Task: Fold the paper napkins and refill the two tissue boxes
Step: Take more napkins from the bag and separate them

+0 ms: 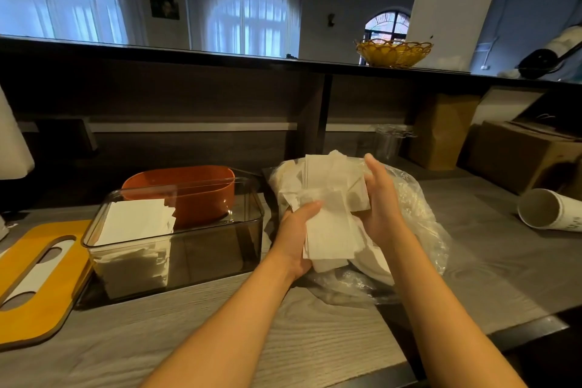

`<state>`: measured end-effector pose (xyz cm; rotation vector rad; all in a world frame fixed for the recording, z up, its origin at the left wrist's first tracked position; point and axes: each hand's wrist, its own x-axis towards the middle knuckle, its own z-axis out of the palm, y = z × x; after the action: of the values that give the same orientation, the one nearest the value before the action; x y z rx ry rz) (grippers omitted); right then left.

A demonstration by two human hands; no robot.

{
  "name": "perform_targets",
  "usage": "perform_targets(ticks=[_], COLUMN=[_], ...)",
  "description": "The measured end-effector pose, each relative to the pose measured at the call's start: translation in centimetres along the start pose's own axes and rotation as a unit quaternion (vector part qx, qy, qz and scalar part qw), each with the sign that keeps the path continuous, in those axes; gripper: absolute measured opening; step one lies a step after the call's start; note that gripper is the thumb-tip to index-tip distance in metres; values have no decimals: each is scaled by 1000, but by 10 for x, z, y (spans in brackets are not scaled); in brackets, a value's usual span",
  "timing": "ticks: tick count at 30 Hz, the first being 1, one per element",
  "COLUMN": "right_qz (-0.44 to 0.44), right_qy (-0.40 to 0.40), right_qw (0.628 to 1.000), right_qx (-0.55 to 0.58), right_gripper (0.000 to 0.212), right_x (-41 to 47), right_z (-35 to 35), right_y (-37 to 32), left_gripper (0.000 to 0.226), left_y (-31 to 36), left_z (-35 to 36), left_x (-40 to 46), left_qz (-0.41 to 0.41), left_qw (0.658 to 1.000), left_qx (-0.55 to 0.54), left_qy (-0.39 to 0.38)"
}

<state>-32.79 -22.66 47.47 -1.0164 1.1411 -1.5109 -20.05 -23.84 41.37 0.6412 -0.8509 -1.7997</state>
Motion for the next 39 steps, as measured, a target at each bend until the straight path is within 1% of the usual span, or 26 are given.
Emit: perform_targets(ticks=[2,3,4,5,7,9,11,13,15,16,17,19,20,21,22,23,25,26,27,28,31,32,36,39], right_qz=[-43,-54,-56,-59,-72,-92,-108,-135,-146,-140,-127,-87,-66,-51,-41,-32,-21,-17,-17,-19,-21,-18,-10,-15], right_qy=[28,38,42,47,72,96,125,159,173,158,125,35,-3,-21,-12,14,61,68,70,69,54,49,42,53], right_qw=[995,992,989,987,985,985,984,978,971,972,973,975,976,981,990,998,992,985,981,980,978,978,981,979], right_qx=[-80,-111,-130,-139,-137,-113,-61,11,75,108,143,200,208,189,135,54,-108,-157,-179,-188,-199,-203,-190,-195], right_gripper=[17,13,15,18,14,8,7,11,14,17,20,27,31,32,28,21,14,13,9,5,5,6,8,19], right_x=[2,4,4,5,4,6,7,9,9,8,7,5,5,5,6,5,7,8,8,9,10,10,11,13], right_z=[0,0,0,-1,-1,-4,-5,-8,-12,-15,-17,-18,-17,-13,-9,-3,5,6,7,7,5,5,3,2], right_y=[3,4,6,8,7,6,4,2,-3,-5,-7,-9,-7,-5,-2,1,9,13,15,16,15,15,15,16], left_gripper=[34,36,39,43,42,35,34,39,39,37,36,38,42,48,55,61,73,78,81,80,50,45,37,36], left_y=[-3,-5,-6,-8,-8,-9,-10,-10,-9,-7,-5,-3,-1,-1,0,1,2,3,2,1,-2,-2,-3,-5], left_z=[-1,-2,-1,-2,-2,1,2,0,-3,-3,-5,-7,-7,-7,-6,-5,-4,-2,-1,-2,-2,-2,-1,-2], left_x=[3,5,5,6,6,4,3,7,12,13,14,17,16,16,15,14,13,12,11,11,11,11,14,16], left_qz=[8,9,7,3,-6,-17,-25,-32,-34,-32,-27,-15,-6,4,8,10,16,17,21,25,39,34,28,33], left_qw=[999,999,998,998,996,993,991,994,997,996,992,983,980,979,979,982,986,987,987,987,984,983,980,980], left_qx=[28,43,53,62,83,117,134,105,31,-12,-53,-113,-130,-140,-146,-143,-130,-125,-121,-119,-123,-128,-142,-137], left_qy=[14,21,25,28,17,-3,2,26,66,87,107,142,150,148,139,125,105,101,100,102,123,124,136,139])
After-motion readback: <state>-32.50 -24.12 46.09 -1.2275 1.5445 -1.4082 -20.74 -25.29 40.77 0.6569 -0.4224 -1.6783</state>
